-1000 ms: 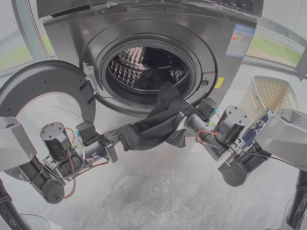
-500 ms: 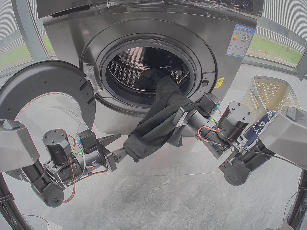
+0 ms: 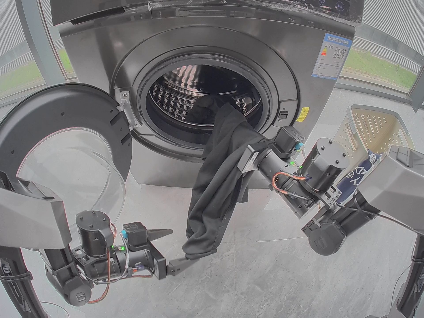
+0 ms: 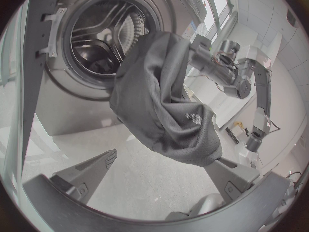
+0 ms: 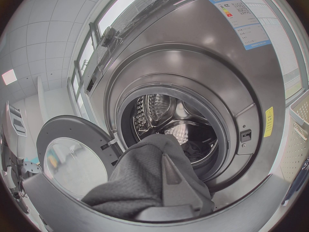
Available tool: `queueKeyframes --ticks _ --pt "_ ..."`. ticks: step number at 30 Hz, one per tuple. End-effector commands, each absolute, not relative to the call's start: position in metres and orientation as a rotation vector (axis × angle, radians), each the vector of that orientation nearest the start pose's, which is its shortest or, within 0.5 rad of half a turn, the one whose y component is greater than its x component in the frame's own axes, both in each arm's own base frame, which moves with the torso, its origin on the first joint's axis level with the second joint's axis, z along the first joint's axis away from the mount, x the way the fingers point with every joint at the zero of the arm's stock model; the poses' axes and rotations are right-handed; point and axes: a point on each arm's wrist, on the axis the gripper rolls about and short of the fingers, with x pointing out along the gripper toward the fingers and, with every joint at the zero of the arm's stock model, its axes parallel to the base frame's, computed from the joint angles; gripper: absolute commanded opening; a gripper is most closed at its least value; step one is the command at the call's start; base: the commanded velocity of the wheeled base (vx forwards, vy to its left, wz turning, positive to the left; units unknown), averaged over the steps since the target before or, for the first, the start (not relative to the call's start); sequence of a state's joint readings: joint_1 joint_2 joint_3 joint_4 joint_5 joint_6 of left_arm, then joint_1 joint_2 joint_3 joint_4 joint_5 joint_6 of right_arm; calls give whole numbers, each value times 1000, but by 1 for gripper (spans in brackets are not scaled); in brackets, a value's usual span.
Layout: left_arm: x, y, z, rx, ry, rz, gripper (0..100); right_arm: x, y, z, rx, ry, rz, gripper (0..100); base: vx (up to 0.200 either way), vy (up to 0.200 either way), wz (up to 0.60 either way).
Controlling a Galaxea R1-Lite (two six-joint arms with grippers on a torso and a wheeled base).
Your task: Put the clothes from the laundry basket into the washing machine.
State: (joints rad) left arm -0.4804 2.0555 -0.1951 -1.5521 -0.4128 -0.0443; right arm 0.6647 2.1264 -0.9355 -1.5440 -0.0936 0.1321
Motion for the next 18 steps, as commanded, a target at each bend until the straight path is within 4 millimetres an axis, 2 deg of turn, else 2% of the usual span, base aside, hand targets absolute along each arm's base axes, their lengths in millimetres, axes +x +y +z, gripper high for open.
queueKeyframes --ticks 1,9,11,14,18 --pt "209 -131 33 -5 420 -927 100 306 239 159 266 -304 589 0 0 0 0" --pt "201 -128 31 6 442 -953 100 307 240 164 273 -321 589 0 0 0 0" --pt "206 -131 34 4 415 -957 100 307 241 162 272 -317 592 0 0 0 0" --pt "226 -142 42 -6 326 -950 100 302 245 161 273 -307 606 0 0 0 0" --pt "242 -152 53 -18 243 -948 100 299 248 154 266 -281 616 0 0 0 0"
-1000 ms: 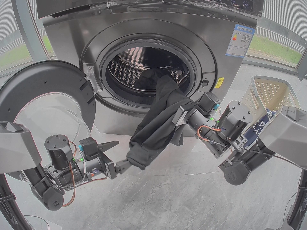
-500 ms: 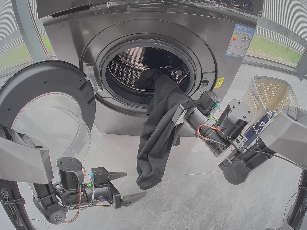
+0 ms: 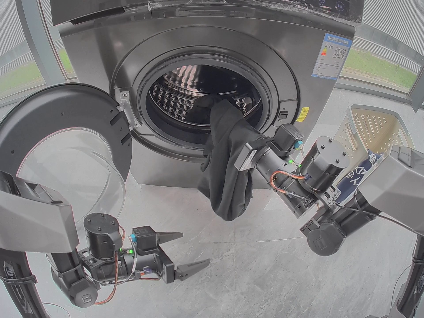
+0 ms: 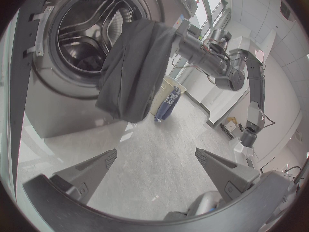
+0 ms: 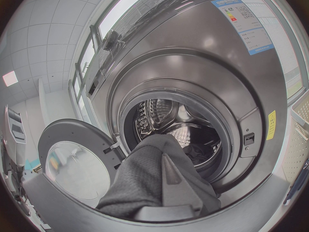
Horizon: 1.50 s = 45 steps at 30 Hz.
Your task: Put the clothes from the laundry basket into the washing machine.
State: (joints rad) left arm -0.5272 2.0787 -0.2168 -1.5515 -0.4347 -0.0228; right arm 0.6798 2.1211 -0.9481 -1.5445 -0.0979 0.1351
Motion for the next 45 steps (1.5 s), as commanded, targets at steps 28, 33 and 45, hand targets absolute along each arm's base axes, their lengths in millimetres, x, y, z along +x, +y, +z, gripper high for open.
queueKeyframes --ticks 28,33,45 --pt "315 -194 52 -37 42 -805 100 270 273 132 253 -191 681 0 0 0 0" --pt "325 -192 51 -56 31 -767 100 263 275 136 263 -193 688 0 0 0 0" --pt "337 -194 47 -78 20 -730 100 256 274 138 269 -185 698 0 0 0 0"
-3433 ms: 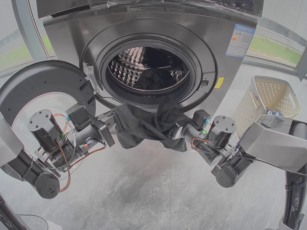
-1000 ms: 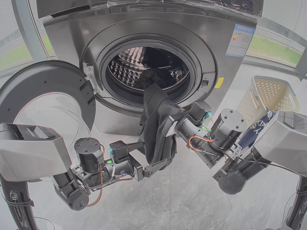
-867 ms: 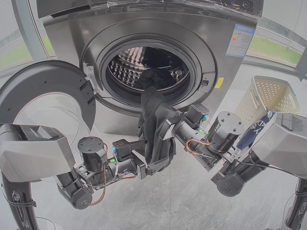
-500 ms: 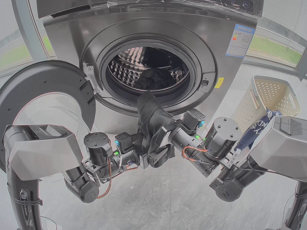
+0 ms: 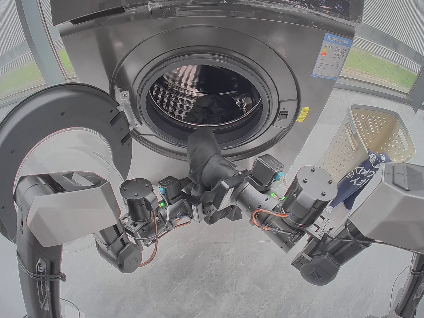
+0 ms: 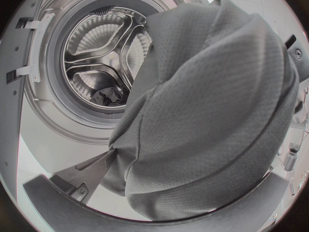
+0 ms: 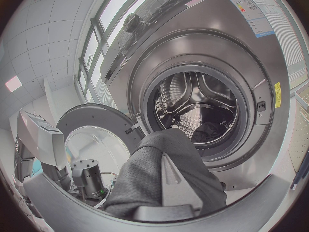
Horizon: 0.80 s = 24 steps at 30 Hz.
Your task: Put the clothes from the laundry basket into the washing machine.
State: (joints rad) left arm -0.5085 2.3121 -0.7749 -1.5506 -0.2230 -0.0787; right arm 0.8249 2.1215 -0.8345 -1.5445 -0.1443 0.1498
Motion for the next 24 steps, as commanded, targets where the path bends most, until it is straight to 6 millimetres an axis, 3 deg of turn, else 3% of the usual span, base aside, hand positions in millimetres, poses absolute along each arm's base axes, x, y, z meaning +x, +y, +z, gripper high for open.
queueKeyframes --ticks 1,24 --pt "337 -194 47 -78 17 -730 100 256 274 138 268 -184 696 0 0 0 0" --pt "327 -198 54 -79 14 -730 100 268 274 128 262 -171 656 0 0 0 0"
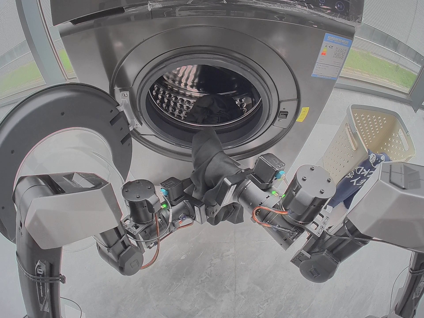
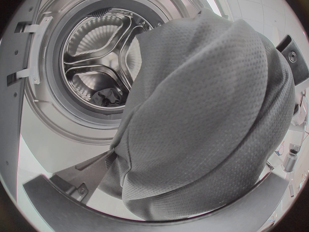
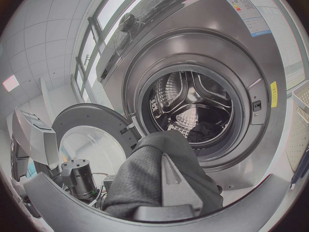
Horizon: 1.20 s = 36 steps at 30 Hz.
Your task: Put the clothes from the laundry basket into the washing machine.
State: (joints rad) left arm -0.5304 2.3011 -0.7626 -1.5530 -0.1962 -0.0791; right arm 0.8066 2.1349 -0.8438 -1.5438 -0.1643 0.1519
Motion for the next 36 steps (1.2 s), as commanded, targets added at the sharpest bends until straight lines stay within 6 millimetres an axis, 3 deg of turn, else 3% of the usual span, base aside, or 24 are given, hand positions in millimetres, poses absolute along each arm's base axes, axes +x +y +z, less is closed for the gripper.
queueKeyframes --ticks 1,8,9,22,32,36 --pt "328 -199 53 -79 14 -730 100 267 275 128 262 -171 657 0 0 0 0" --pt "330 -203 43 -80 34 -737 100 261 278 127 267 -164 674 0 0 0 0" --pt "330 -203 43 -77 35 -737 0 261 278 127 267 -164 674 0 0 0 0" --pt "341 -205 60 -132 -35 -691 0 263 273 131 276 -169 662 0 0 0 0" --pt "329 -196 93 -164 -86 -689 0 287 245 131 279 -172 566 0 0 0 0" --pt "319 -190 99 -164 -81 -692 0 297 238 119 272 -146 536 0 0 0 0"
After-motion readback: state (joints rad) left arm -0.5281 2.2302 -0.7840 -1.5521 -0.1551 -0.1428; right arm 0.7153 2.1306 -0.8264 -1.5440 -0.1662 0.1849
